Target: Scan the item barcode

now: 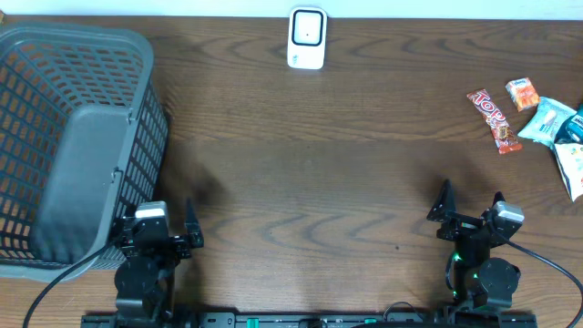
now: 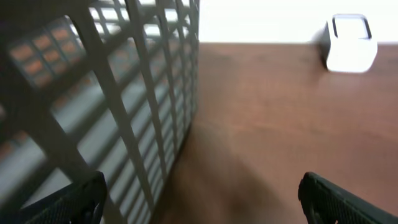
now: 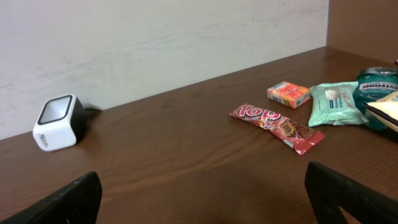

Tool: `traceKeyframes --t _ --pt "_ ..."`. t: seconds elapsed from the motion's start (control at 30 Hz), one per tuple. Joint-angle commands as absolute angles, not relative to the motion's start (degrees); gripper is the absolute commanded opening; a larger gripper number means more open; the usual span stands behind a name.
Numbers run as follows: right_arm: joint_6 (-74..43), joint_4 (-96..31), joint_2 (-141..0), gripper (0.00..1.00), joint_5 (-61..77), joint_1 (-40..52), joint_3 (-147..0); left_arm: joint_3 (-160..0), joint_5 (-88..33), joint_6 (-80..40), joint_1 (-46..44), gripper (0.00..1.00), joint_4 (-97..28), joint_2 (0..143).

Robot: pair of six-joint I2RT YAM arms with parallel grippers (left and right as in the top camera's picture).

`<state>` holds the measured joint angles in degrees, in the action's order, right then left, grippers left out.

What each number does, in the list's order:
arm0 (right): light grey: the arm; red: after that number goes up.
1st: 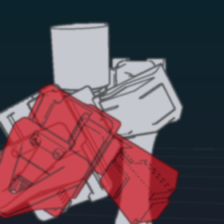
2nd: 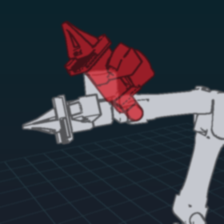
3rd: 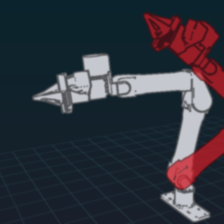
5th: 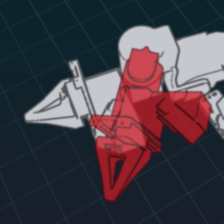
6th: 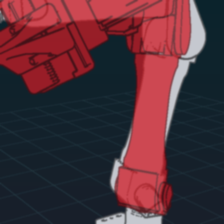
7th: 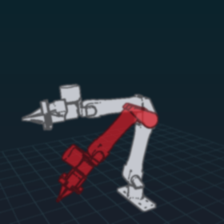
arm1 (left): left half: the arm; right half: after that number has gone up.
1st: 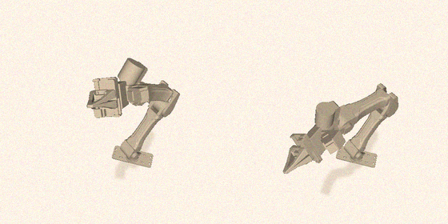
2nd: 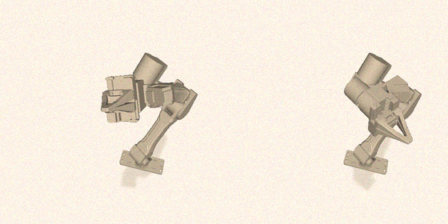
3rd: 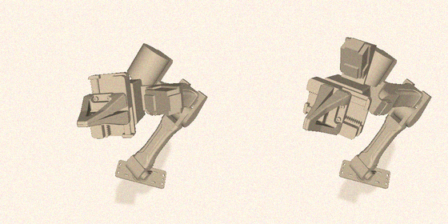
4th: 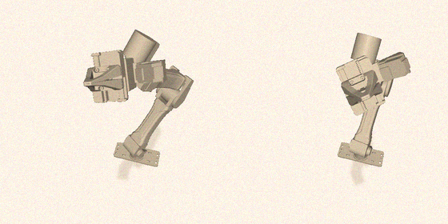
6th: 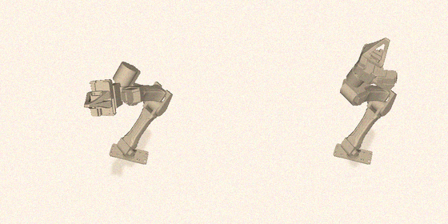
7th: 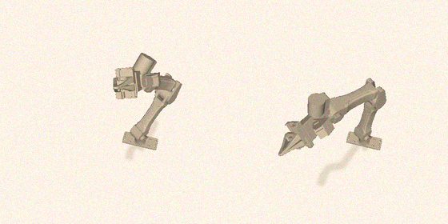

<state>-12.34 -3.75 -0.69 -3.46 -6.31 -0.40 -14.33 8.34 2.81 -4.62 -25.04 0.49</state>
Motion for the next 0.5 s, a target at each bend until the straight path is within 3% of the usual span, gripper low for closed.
traceKeyframes --t 0.0,0.23,0.47 --pt "-11.5 -3.9 -0.3 0.99 -4.0 -6.4 -0.3 -14.6 7.2 2.7 -4.6 0.98 -20.4 0.1" --pt "-11.5 -3.9 -0.3 0.99 -4.0 -6.4 -0.3 -13.5 -13.5 2.6 -4.6 0.98 -4.3 0.1" --pt "-11.5 -3.9 -0.3 0.99 -4.0 -6.4 -0.3 -4.0 -7.0 -6.0 -4.6 0.98 13.2 0.1"
